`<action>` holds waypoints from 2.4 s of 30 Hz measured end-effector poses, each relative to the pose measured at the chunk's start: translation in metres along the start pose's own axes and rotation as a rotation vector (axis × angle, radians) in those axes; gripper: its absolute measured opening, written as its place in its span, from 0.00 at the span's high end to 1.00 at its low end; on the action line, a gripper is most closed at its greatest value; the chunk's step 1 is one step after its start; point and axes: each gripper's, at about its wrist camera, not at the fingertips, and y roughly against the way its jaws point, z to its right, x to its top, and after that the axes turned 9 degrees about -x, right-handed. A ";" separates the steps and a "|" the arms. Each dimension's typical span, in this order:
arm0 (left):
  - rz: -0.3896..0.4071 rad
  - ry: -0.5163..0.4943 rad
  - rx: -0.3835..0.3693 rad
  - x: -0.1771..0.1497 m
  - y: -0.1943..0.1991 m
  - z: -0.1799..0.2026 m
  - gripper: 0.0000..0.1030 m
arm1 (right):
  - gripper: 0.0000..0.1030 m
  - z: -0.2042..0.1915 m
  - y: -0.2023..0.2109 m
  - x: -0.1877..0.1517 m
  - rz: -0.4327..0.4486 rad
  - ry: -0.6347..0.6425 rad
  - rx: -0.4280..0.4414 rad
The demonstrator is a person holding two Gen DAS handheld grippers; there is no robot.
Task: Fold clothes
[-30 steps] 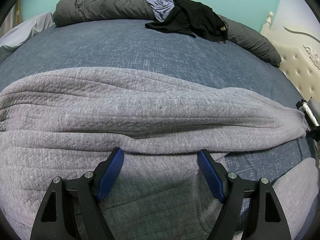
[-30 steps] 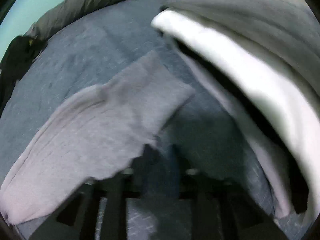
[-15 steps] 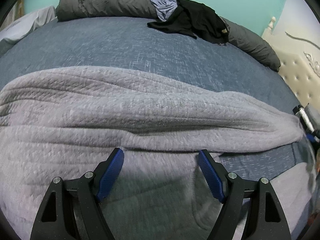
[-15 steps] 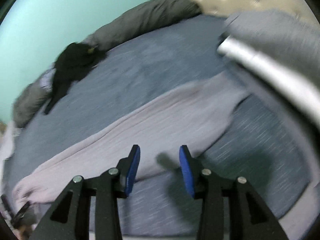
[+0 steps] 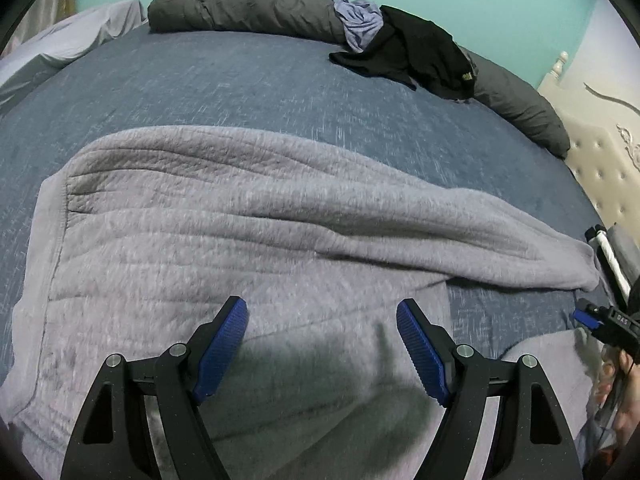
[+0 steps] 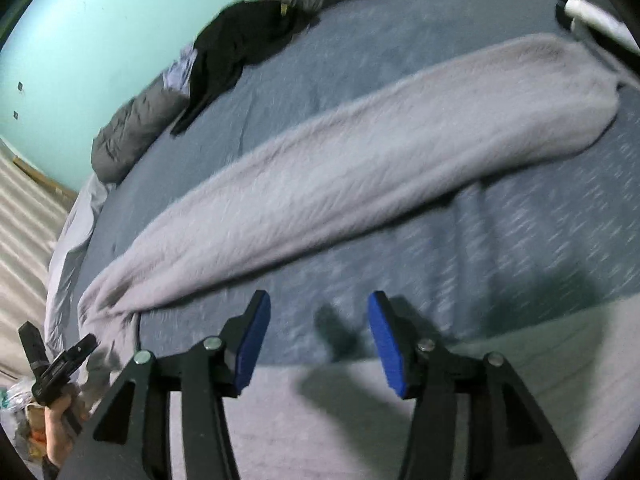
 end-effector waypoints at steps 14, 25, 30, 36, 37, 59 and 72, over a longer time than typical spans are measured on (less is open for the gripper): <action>0.028 0.008 0.100 -0.015 0.073 -0.038 0.22 | 0.49 -0.037 0.025 -0.042 0.066 0.023 0.117; -0.068 0.223 0.202 0.002 0.110 -0.149 0.21 | 0.44 -0.033 0.021 -0.055 0.055 0.018 0.207; -0.121 0.253 0.216 0.022 0.088 -0.176 0.21 | 0.44 -0.032 0.023 -0.053 0.075 0.030 0.214; -0.113 0.284 0.125 0.038 0.063 -0.189 0.25 | 0.44 -0.032 0.012 -0.052 0.052 0.028 0.208; -0.111 0.281 0.109 0.040 0.060 -0.189 0.29 | 0.44 -0.032 0.010 -0.052 0.049 0.031 0.207; 0.051 0.129 0.151 0.124 0.079 -0.143 0.95 | 0.44 -0.032 0.002 -0.054 0.033 0.041 0.205; -0.021 0.178 0.277 0.094 0.059 -0.163 0.45 | 0.44 -0.031 0.002 -0.055 0.036 0.049 0.202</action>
